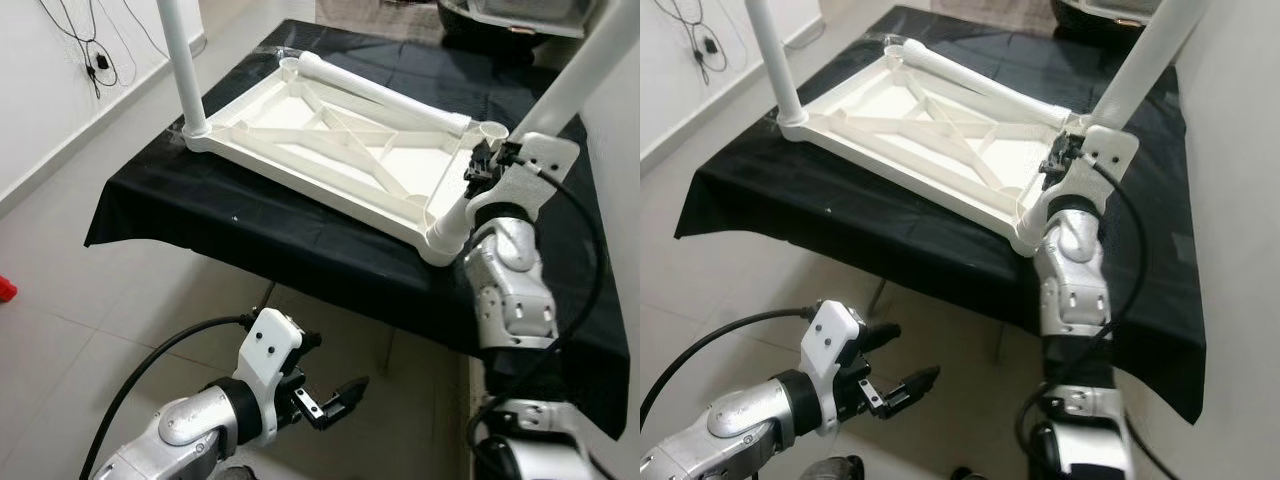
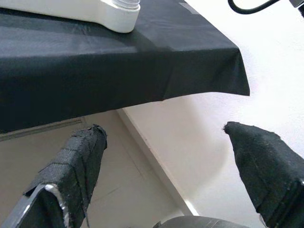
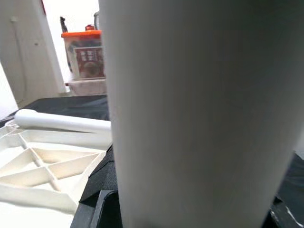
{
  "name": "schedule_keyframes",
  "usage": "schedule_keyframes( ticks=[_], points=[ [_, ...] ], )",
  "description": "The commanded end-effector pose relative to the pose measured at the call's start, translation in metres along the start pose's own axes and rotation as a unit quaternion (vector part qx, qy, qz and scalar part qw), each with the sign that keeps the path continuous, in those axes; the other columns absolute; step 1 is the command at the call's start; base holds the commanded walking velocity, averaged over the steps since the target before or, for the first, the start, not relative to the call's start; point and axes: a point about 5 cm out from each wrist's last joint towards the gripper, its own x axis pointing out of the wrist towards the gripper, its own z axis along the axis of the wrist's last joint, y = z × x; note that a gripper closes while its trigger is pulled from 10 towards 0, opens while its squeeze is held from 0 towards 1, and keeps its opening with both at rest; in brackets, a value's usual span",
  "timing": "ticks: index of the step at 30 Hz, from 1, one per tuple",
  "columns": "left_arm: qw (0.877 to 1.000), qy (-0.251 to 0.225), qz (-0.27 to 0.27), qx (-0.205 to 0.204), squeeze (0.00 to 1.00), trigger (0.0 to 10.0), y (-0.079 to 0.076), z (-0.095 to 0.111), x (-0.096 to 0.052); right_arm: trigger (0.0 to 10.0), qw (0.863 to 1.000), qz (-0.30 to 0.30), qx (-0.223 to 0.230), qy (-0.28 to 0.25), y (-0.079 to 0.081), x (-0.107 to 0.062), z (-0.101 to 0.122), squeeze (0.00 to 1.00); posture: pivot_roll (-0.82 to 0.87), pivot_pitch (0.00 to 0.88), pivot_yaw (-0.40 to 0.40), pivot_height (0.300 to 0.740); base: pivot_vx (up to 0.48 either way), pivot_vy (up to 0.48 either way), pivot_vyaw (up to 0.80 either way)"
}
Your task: Building children table
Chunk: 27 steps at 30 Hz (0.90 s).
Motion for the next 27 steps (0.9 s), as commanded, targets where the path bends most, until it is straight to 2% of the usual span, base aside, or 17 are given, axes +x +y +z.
schedule_keyframes(
  ticks=[1,3,4,6,8,9,10,13,17,19,23,25,27],
  points=[
    [1.0,0.008,-0.002,-0.007,0.0,10.0,-0.001,-0.005,0.001,10.0,0.987,-0.058,-0.045,0.144,-0.02,-0.011,-0.06,0.0,0.19,0.222,-0.048,0.74,0.0,0.0,0.0],
    [1.0,0.007,-0.002,-0.007,0.0,10.0,-0.001,-0.004,0.001,10.0,0.982,-0.107,-0.057,0.142,-0.015,-0.007,-0.057,0.0,0.19,0.222,-0.049,0.74,0.0,0.0,0.0],
    [1.0,0.007,-0.002,-0.007,0.0,10.0,-0.001,-0.004,0.001,10.0,0.982,-0.107,-0.057,0.142,-0.015,-0.007,-0.057,0.0,0.19,0.222,-0.049,0.74,0.0,0.0,0.0],
    [1.0,0.007,-0.002,-0.006,0.0,10.0,0.0,-0.004,0.001,10.0,0.978,-0.147,-0.059,0.135,-0.01,-0.006,-0.054,0.0,0.19,0.222,-0.049,0.74,0.0,0.0,0.0],
    [1.0,0.007,-0.002,-0.006,0.0,10.0,0.0,-0.004,0.001,10.0,0.978,-0.147,-0.059,0.135,-0.01,-0.006,-0.054,0.0,0.19,0.222,-0.049,0.74,0.0,0.0,0.0],
    [1.0,0.007,-0.001,-0.006,0.0,10.0,0.0,-0.004,0.001,10.0,0.973,-0.182,-0.064,0.127,-0.007,-0.008,-0.051,0.0,0.19,0.224,-0.053,0.74,0.0,0.0,0.0],
    [1.0,0.007,-0.001,-0.006,0.0,10.0,0.0,-0.004,0.001,10.0,0.973,-0.182,-0.064,0.127,-0.007,-0.008,-0.051,0.0,0.19,0.224,-0.053,0.74,0.0,0.0,0.0],
    [1.0,0.007,0.0,-0.006,0.0,10.0,0.0,-0.005,0.001,10.0,0.958,-0.256,-0.055,0.114,0.009,-0.017,-0.043,0.0,0.19,0.225,-0.057,0.74,0.0,0.0,0.0],
    [1.0,0.007,0.0,-0.006,0.0,10.0,0.0,-0.005,0.002,10.0,0.955,-0.267,-0.051,0.115,0.013,-0.019,-0.041,0.0,0.19,0.225,-0.057,0.74,0.0,0.0,0.0],
    [1.0,0.007,0.0,-0.007,0.0,10.0,0.0,-0.005,0.002,10.0,0.946,-0.296,-0.043,0.121,0.025,-0.019,-0.036,0.0,0.19,0.225,-0.059,0.74,0.0,0.0,0.0],
    [1.0,0.006,0.001,-0.007,0.0,10.0,0.0,-0.005,0.003,10.0,0.944,-0.309,-0.046,0.108,0.037,-0.014,-0.026,0.0,0.19,0.223,-0.061,0.74,0.0,0.0,0.0],
    [1.0,0.006,0.002,-0.007,0.0,10.0,-0.001,-0.005,0.003,10.0,0.947,-0.299,-0.038,0.11,0.042,-0.012,-0.025,0.0,0.19,0.221,-0.064,0.74,0.0,0.0,0.0],
    [1.0,0.006,0.003,-0.008,0.0,10.0,-0.001,-0.006,0.003,10.0,0.961,-0.255,-0.026,0.107,0.052,-0.009,-0.023,0.0,0.19,0.217,-0.067,0.74,0.0,0.0,0.0]
  ],
)
